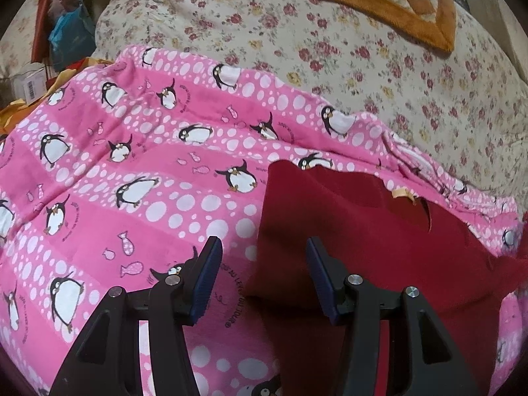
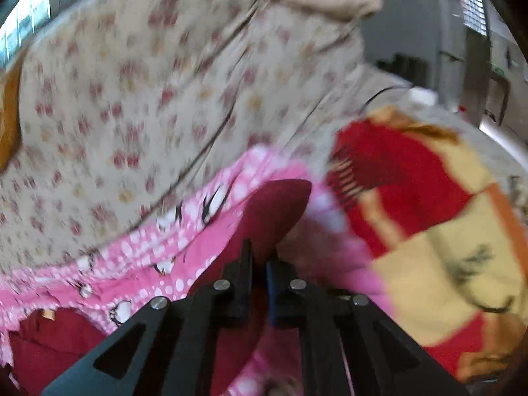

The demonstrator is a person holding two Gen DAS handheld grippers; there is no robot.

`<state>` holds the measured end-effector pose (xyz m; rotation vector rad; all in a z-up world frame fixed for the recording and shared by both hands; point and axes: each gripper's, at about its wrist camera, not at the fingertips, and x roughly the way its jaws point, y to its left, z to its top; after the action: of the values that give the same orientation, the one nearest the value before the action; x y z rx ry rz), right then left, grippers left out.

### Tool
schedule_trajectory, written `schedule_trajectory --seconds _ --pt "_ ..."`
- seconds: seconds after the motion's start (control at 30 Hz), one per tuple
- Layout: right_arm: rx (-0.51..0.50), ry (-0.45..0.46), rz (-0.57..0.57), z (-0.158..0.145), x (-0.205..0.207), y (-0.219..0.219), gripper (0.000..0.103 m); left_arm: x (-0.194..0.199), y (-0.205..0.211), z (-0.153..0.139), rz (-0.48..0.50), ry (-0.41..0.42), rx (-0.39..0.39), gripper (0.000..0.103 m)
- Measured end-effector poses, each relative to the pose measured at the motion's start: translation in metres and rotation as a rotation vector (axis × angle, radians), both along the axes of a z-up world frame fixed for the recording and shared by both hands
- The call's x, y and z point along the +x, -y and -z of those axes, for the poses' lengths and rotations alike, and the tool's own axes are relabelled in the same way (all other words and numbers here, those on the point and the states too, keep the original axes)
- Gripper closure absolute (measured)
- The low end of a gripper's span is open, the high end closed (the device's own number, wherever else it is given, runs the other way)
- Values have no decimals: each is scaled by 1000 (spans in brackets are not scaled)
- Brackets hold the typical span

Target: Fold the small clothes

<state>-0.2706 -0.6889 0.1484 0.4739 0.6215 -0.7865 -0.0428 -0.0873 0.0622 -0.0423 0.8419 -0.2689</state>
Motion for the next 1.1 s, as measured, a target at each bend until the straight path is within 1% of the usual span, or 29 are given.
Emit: schedule_trajectory --seconds 0.07,0.13,0.23,0.27,0.3,0.4,0.5,0.53,0.63,0.7,0.8,0.87,0.9,0.93,1.03,1.1 --pt "-17 14 19 -16 -13 3 97 -1 -3 -3 -6 8 -9 70" --pt "-21 36 20 -36 -28 -4 97 -1 -6 -5 -14 9 -14 70" --pt "-45 85 -37 -61 -40 -21 97 -1 -12 -8 -23 7 -31 70" --pt "-64 125 -94 -75 -42 -32 97 -1 -14 -9 -27 7 -35 70" --pt "-88 137 -130 -86 -41 -42 97 -1 -15 -10 -29 7 -38 70" --pt "-143 160 -252 -114 -31 -71 97 -2 -19 -14 -35 10 -57 70" --pt "-197 176 -431 -143 -7 -114 97 -4 -26 -20 -47 28 -72 70" --pt "-198 183 -473 -148 -2 -126 97 -4 -29 -22 -54 34 -79 70" --pt "-202 197 -658 -169 24 -173 97 -2 -39 -25 -79 42 -97 70" --pt "-207 195 -797 -179 43 -209 97 0 -45 -27 -94 44 -111 70" --pt "-187 208 -1013 -193 68 -265 97 2 -56 -32 -117 55 -136 70" --pt "-164 211 -1144 -197 81 -298 97 2 -61 -35 -127 63 -146 70" --pt "-147 206 -1218 -195 92 -318 97 1 -64 -37 -131 67 -154 70" --pt "-137 192 -1266 -191 101 -334 97 1 -68 -39 -137 73 -166 70" --pt "-144 91 -1336 -164 136 -377 97 1 -75 -42 -150 84 -186 70" --pt "-94 13 -1380 -129 167 -398 97 1 -77 -41 -153 86 -193 70"
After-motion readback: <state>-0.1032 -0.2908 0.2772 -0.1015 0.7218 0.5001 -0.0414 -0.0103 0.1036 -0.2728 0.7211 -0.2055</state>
